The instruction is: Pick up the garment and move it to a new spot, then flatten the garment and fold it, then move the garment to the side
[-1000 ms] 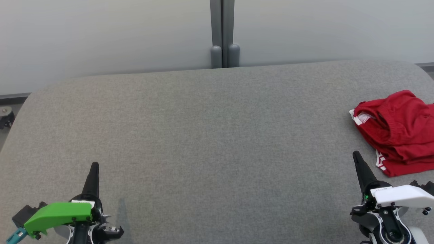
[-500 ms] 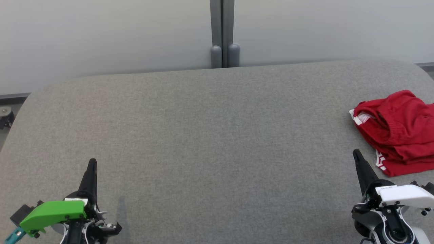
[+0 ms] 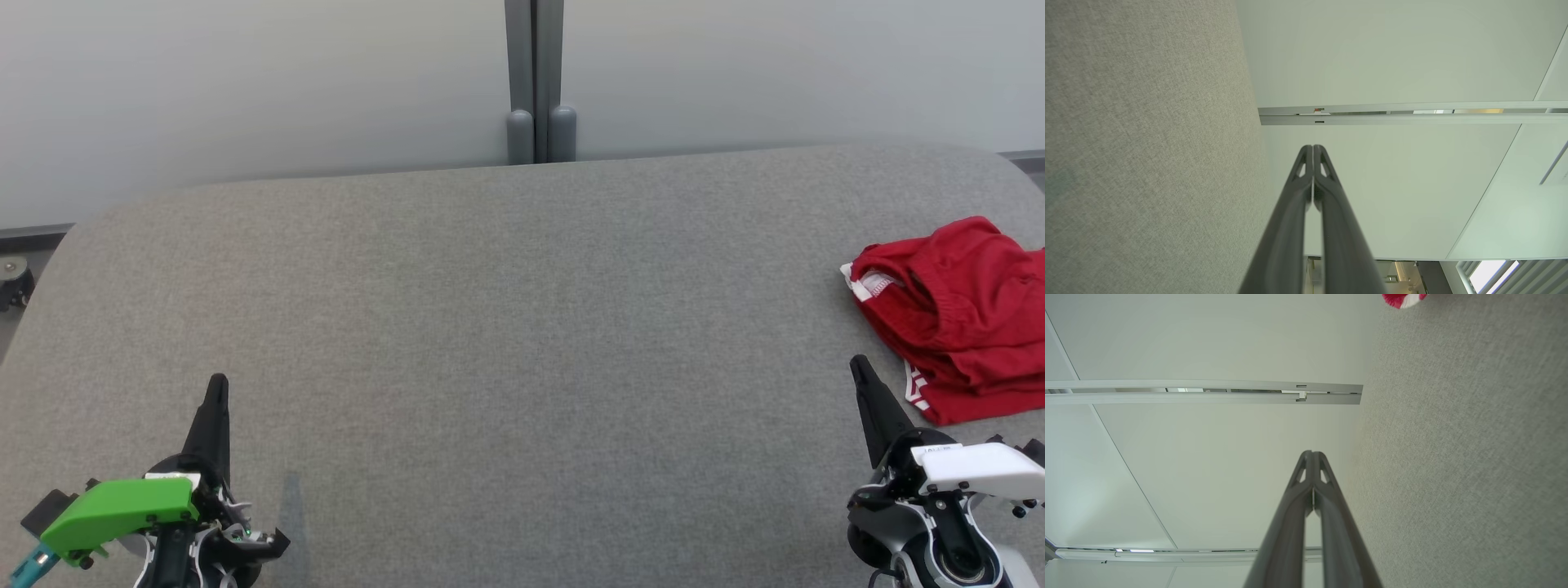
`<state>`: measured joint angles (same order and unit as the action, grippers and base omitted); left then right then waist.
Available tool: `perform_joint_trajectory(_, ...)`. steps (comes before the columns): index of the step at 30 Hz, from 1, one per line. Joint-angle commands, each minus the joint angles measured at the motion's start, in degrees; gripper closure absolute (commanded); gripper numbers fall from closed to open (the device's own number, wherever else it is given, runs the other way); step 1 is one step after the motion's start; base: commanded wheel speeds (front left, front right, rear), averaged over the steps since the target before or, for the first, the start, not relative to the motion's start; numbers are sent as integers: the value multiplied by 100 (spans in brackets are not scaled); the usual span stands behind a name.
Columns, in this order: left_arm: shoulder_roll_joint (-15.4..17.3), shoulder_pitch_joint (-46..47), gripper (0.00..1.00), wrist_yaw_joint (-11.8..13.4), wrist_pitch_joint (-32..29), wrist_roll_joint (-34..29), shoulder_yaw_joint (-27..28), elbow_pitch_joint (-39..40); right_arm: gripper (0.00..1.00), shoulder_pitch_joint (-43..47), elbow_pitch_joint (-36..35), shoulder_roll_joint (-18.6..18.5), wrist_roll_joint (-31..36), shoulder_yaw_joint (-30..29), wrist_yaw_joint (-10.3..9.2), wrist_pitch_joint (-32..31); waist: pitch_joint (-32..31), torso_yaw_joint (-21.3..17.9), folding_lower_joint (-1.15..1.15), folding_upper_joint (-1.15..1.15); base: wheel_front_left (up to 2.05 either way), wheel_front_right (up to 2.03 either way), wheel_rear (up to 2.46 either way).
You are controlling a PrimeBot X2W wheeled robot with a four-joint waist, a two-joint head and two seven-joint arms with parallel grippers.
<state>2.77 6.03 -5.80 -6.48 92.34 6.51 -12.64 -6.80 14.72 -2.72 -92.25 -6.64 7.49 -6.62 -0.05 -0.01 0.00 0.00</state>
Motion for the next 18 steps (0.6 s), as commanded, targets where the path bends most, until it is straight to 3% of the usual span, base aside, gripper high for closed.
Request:
perform_joint_trajectory(1, 38, 71, 100, -20, -13, 24, 16, 19, 100, -39, -22, -30, -11, -11, 0, -21, 0, 0, 0, 0, 0, 0, 0)
perform_joint_trajectory(18, 35, 71, 100, -20, -16, 21, 18, 19, 100, -39, -22, -30, -11, -11, 0, -21, 0, 0, 0, 0, 0, 0, 0)
